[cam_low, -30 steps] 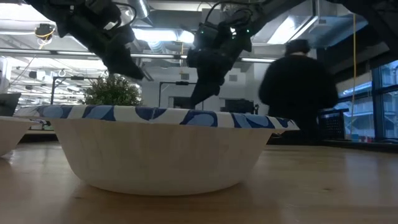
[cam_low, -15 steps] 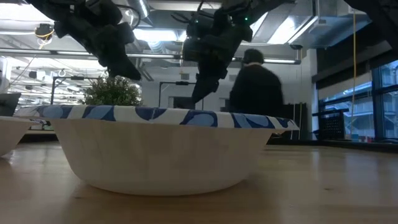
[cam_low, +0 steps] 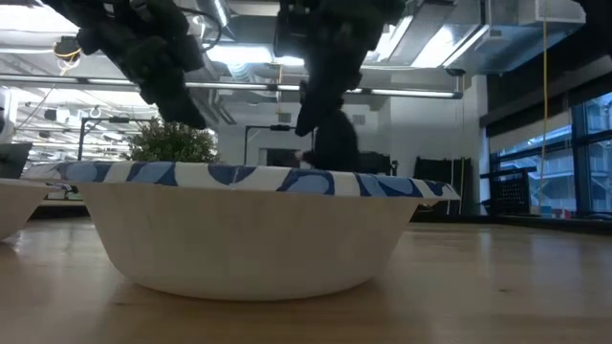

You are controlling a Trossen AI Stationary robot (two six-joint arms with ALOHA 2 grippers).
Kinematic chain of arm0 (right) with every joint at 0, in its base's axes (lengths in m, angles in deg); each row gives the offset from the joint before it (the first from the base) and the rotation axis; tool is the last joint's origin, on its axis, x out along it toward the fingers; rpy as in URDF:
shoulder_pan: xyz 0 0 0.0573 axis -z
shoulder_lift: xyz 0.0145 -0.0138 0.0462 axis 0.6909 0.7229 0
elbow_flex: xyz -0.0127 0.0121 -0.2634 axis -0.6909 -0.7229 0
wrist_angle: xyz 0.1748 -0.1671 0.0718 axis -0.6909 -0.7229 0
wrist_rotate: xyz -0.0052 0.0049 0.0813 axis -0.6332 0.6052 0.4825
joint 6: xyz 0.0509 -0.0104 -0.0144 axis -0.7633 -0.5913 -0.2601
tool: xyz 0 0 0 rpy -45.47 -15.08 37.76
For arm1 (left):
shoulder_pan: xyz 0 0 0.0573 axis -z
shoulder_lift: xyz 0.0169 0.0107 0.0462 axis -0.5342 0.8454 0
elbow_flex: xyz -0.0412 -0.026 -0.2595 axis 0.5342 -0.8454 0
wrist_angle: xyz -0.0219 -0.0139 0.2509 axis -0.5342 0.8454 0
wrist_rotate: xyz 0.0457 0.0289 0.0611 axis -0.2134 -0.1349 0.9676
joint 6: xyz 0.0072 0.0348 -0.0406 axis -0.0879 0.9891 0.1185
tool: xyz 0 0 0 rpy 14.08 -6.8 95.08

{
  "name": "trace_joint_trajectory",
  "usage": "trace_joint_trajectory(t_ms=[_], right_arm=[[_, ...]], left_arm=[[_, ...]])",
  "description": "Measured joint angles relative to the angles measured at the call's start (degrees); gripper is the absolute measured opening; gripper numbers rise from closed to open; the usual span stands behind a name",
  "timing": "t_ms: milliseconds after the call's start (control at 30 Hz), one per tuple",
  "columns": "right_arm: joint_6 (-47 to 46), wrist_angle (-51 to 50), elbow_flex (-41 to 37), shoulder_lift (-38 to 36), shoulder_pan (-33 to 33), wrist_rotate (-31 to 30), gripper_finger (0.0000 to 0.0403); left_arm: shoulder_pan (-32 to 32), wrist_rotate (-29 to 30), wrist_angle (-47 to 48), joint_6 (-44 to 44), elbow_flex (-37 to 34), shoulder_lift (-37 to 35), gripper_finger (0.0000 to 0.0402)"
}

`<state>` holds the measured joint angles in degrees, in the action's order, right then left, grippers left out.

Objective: Nest bowls inside each other
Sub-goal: Stack the white patterned bowl on top of the top white patterned bowl

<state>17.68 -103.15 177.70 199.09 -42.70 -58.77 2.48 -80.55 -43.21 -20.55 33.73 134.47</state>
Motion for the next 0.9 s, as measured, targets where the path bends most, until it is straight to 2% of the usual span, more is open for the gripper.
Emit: trace_joint_trajectory(t_ms=[133, 300, 467, 567, 667, 800, 900], right_arm=[[-3.67, 1.07, -0.11, 0.00, -4.04, -1.68, 0.0122], [-7.62, 3.26, -0.11, 0.00, -8.96, -8.96, 0.0122], [-10.94, 4.66, -1.19, 0.00, -10.60, -12.42, 0.0122], [-13.47, 6.86, -3.79, 0.02, -10.46, -12.20, 0.0122], [-15.44, 13.56, -7.82, 0.02, -10.41, -11.99, 0.0122], [-19.50, 18.77, -10.51, -0.05, -10.56, -8.31, 0.0122], [-21.84, 18.48, -11.75, -0.25, -11.34, -7.83, 0.0122]], left_arm=[[0.82, -0.58, 1.92, 0.04, 0.00, -1.72, 0.0081], [3.20, -0.70, 2.30, -1.16, 0.02, -6.20, 0.0081], [4.42, -0.44, 3.47, -1.96, 0.02, -11.46, 0.0081], [4.40, 0.02, 4.26, -2.91, 0.02, -13.85, 0.0081], [4.40, 0.19, 5.74, -2.97, 0.02, -15.55, 0.0081], [4.38, 1.06, 7.57, -3.04, 0.02, -16.63, 0.0081], [4.40, 1.06, 8.11, -3.02, 0.02, -16.67, 0.0081]])
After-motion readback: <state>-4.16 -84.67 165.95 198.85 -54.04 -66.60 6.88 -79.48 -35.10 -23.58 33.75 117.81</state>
